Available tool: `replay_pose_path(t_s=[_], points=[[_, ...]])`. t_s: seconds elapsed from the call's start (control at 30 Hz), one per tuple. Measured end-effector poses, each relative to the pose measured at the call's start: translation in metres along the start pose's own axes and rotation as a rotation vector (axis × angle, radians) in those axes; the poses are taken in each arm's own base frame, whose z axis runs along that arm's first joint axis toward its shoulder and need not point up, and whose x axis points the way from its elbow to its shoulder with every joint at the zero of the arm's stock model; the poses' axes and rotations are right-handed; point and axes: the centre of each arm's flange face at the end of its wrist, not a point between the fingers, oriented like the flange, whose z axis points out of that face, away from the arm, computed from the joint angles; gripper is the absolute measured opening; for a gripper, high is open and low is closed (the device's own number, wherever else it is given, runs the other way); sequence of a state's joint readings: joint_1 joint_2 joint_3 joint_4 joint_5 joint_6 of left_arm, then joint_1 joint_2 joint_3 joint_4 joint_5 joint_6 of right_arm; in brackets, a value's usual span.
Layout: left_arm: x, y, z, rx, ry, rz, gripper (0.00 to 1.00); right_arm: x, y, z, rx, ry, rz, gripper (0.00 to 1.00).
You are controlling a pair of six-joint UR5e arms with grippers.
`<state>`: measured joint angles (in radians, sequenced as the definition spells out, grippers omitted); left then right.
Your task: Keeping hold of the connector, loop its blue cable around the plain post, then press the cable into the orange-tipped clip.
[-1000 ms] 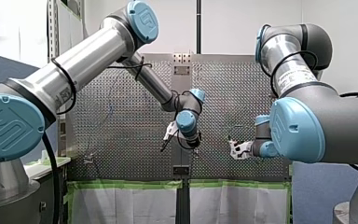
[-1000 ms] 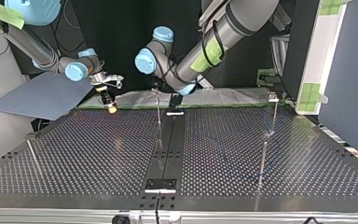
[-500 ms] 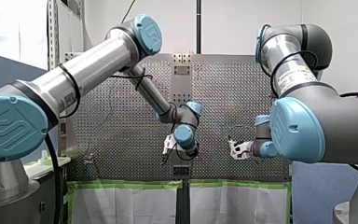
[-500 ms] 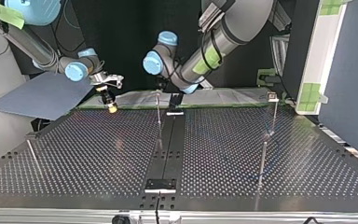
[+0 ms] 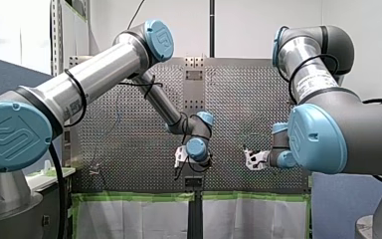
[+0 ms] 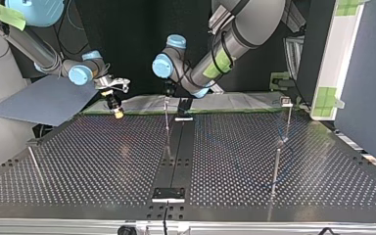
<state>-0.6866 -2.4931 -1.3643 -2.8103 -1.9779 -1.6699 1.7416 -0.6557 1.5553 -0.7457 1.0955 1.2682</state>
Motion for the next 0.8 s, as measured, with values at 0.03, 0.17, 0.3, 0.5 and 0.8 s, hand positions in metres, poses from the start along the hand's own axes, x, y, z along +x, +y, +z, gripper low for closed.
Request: replay_pose_path(t_s=[0.03,0.17,0.3,0.5,0.8], points=[[0.001,0.001,0.0,0.0,0.002,-0.002,1.0,0.0,0.0,0.0,0.0,0.0,0.0,0.0],[0.011,0.006,-0.003,-0.006,0.01,-0.007,1.0,0.0,0.0,0.0,0.0,-0.001,0.0,0.0],[0.017,0.009,-0.004,-0.009,0.007,-0.017,1.0,-0.001,0.0,0.0,0.0,0.0,0.001,0.0],[0.018,0.008,-0.004,-0.003,0.002,-0.019,1.0,-0.001,0.0,0.0,0.0,-0.002,0.002,0.0],[0.018,0.008,-0.005,-0.002,0.002,-0.014,1.0,-0.002,-0.001,0.0,0.001,-0.003,0.002,0.0]])
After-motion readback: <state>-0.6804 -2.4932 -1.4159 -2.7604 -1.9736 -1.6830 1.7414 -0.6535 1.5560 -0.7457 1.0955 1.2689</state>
